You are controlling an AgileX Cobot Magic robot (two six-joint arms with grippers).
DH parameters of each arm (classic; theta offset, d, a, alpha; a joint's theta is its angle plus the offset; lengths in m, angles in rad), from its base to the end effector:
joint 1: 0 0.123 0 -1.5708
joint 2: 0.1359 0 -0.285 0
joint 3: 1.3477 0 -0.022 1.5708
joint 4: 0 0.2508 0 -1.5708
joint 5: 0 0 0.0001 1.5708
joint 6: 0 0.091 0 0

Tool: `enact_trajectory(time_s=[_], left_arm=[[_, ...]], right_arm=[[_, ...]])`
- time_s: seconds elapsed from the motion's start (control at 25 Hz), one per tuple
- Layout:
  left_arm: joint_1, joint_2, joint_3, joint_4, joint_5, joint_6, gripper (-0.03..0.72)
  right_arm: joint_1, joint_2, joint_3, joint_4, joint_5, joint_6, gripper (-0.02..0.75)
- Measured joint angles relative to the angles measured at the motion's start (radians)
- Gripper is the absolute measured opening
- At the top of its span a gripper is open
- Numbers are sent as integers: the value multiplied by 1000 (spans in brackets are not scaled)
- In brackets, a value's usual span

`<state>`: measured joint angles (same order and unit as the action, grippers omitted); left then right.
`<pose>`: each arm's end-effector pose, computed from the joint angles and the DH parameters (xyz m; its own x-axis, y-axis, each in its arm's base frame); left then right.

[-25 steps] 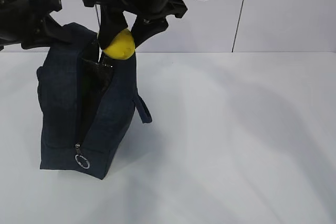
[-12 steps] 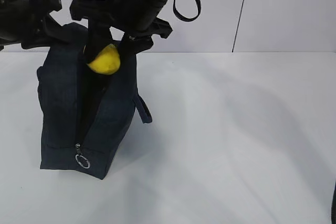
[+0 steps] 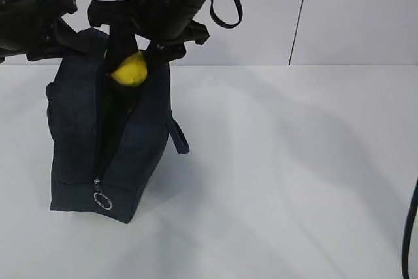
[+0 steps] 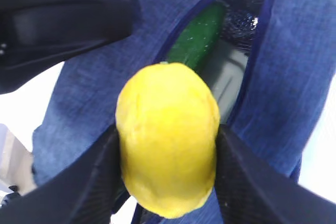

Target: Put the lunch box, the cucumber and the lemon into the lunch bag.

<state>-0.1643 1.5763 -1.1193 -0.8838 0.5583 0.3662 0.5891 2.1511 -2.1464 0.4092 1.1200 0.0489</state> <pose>0.3321 -0.0929 0.2786 -0.7958 -0.2585 -0.5477 0.1210 0.8182 -0.5621 0.3817 0.2943 0.3089 -0.8400 -0.2992 -0.4526 -0.4965 0.7601 0.4191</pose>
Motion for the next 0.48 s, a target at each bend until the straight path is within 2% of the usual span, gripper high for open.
enact_trajectory(time_s=[0.28,0.48], left_arm=[[0,0,0,-2,0,0,8],[0,0,0,-2,-2,0,8]], right_arm=[[0,70,0,15,-21,-40,440],[0,70,0,50,-36,-106,624]])
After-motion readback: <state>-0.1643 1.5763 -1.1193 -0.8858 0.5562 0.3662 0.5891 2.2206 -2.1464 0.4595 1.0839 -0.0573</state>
